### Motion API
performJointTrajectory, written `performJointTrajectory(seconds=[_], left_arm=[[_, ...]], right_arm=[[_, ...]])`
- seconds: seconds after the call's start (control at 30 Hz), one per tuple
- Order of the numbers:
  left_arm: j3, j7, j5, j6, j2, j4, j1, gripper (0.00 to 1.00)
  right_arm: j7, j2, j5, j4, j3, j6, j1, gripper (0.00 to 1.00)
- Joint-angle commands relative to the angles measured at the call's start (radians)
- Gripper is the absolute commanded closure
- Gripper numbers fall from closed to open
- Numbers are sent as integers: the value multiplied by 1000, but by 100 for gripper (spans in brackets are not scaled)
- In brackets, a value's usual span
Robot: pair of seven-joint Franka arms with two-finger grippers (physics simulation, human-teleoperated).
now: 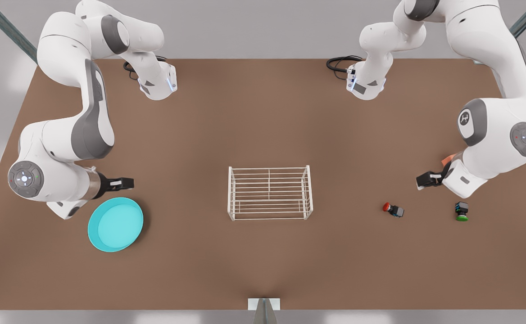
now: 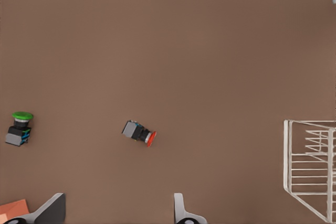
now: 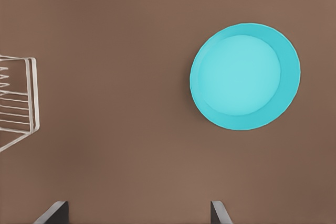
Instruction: Place the plate on the shelf with right arm and place the red button switch in the plate with left arm
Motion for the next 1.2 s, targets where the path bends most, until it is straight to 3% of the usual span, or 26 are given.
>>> performJointTrajectory(seconds=[0.0, 0.07, 0.2, 0.33, 0.4, 0.47, 0.53, 0.7, 0.77, 1.0, 1.07, 1.1, 1.13, 1.17], left_arm=[[0, -20, 1, 82, -1, 0, 0, 0], [0, -28, -45, 81, -1, 0, 4, 0], [1, -221, -50, 70, 34, -18, 47, 0], [14, -774, -38, 174, 25, -50, 80, 0], [7, -952, -15, 346, 37, -147, 32, 0], [7, -1199, 126, 363, 90, -147, -72, 0], [7, -1255, 126, 459, 97, -228, -88, 0], [15, -1258, 116, 668, 80, -403, -54, 0], [15, -1261, 114, 673, 102, -414, -40, 0], [15, -1281, 116, 622, 133, -424, -13, 0], [15, -1281, 126, 653, 186, -415, 1, 0], [17, -1278, 126, 659, 202, -415, 3, 0], [18, -1278, 128, 659, 211, -415, 1, 0], [18, -1281, 157, 659, 218, -415, 1, 0]], right_arm=[[20, -1, 1, 1, 0, 20, 0, 0], [16, -1, 2, -1, -6, 19, -5, 0], [-265, 156, 41, -6, -3, 189, -233, 0], [-251, 287, 48, -9, -1, 309, -356, 0], [-245, 342, 105, -13, -1, 326, -376, 0], [-249, 344, 96, -22, 2, 355, -373, 0], [-268, 292, 18, -176, 5, 497, -357, 0], [-438, 250, 13, -268, 2, 613, -391, 0], [-515, 313, 18, -268, 0, 703, -426, 0], [-501, 344, 83, -266, 2, 697, -425, 1], [-500, 344, 85, -268, 2, 695, -423, 11], [-498, 344, 85, -268, 2, 695, -423, 29], [-487, 344, 85, -268, 2, 695, -422, 37], [-487, 344, 84, -268, 2, 695, -422, 39]])
